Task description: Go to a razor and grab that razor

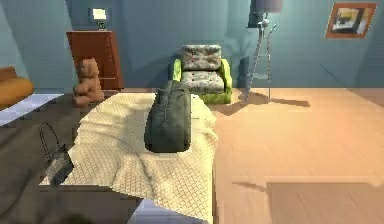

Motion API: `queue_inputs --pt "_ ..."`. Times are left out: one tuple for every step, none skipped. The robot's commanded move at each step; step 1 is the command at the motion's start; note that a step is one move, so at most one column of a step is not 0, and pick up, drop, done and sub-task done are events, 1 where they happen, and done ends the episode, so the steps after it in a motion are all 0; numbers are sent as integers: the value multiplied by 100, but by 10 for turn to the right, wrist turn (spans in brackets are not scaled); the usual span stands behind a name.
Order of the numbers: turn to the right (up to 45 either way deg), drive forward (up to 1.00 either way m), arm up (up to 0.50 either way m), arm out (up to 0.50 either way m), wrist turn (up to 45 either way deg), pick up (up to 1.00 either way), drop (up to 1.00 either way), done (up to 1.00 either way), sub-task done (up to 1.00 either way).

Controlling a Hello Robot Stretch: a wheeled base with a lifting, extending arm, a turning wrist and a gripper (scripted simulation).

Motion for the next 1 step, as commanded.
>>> queue_inputs --pt "450 0 0 0 0 0 0 0 0"
